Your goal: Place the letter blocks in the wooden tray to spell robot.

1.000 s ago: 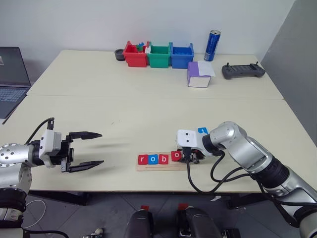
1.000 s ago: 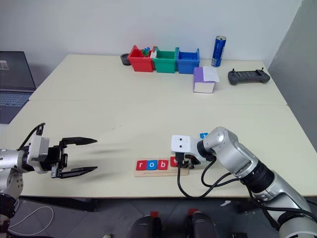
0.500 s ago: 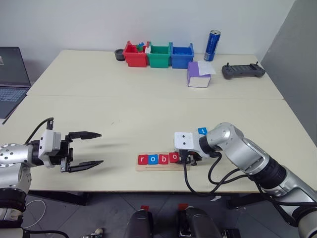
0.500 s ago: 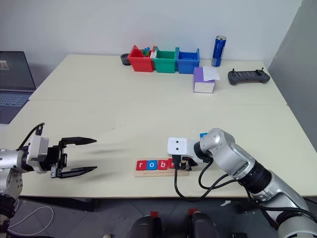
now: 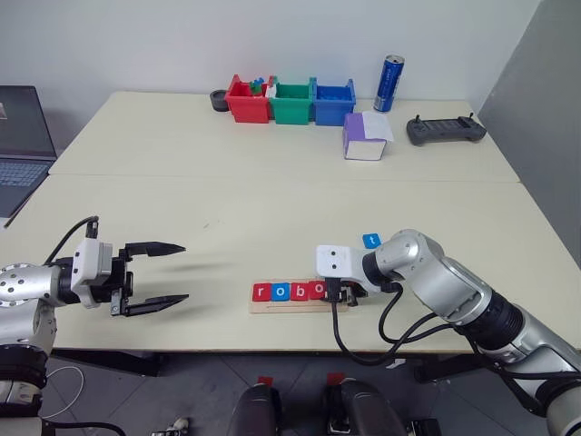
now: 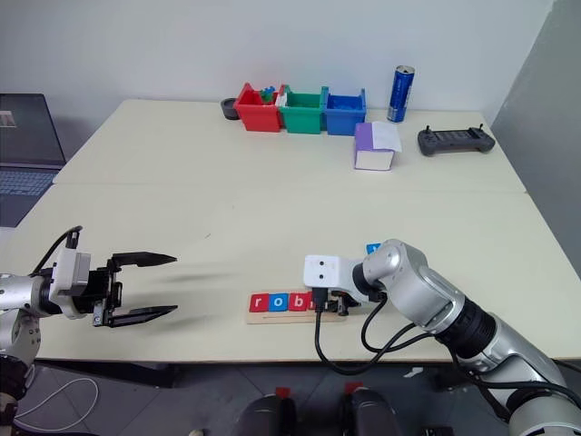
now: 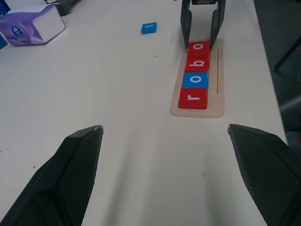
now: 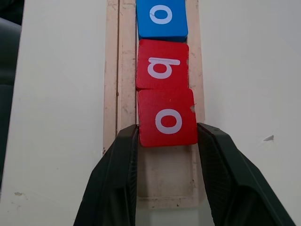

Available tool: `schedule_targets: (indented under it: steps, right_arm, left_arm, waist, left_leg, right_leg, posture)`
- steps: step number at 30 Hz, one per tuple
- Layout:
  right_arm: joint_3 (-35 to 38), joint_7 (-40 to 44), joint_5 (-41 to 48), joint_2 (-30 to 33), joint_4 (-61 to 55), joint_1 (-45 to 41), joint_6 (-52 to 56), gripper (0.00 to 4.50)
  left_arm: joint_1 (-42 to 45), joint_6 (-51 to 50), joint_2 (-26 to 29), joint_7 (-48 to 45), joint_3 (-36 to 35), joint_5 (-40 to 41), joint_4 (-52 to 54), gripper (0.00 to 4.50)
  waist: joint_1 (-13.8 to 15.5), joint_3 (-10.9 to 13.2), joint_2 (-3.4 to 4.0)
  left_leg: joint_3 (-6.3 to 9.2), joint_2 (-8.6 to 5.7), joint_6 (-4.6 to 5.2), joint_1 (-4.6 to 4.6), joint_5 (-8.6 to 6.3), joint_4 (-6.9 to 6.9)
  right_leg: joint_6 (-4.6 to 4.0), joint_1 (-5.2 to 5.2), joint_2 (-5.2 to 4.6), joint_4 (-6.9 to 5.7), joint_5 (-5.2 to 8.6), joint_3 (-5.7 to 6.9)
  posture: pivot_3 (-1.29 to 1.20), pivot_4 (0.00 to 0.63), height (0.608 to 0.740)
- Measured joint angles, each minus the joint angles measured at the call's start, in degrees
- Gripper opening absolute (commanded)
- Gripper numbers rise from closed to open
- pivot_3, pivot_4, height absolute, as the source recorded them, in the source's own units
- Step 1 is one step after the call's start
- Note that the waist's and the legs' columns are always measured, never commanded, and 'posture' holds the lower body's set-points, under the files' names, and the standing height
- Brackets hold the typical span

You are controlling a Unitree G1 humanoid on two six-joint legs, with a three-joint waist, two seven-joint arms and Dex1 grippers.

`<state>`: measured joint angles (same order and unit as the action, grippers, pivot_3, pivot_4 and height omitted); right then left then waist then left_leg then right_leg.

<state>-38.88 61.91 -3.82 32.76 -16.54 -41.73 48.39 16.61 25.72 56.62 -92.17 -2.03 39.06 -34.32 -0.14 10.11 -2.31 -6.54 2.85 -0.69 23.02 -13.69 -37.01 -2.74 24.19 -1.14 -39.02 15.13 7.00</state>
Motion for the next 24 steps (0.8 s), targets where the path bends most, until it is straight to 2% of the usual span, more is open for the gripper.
schedule_targets:
  steps: [20, 24]
  right_arm:
    - [-1.6, -1.0, -1.8, -1.5, 0.6, -0.8, 0.2, 1.47]
    - [-1.7, -1.0, -1.8, -1.6, 1.0, -1.0, 0.2, 2.82]
  left_arm:
    - [0.2, 0.0, 0.0, 0.0, 0.0, -0.3, -0.1, 4.50]
    - [0.9, 0.0, 0.0, 0.0, 0.0, -0.5, -0.3, 4.50]
  waist:
    - [-0.1, 0.0, -0.05]
    - [-0.1, 0.0, -0.06]
  left_leg:
    - [0.00, 0.01, 0.00, -0.02, 0.00, 0.00]
    - [0.00, 0.01, 0.00, -0.02, 0.00, 0.00]
  right_leg:
    - [0.00, 0.00, 0.01, -0.03, 0.00, 0.01]
    - [0.00, 0.00, 0.01, -0.03, 0.00, 0.01]
  posture:
    - [0.00, 0.150, 0.740]
    - [0.00, 0.150, 0.740]
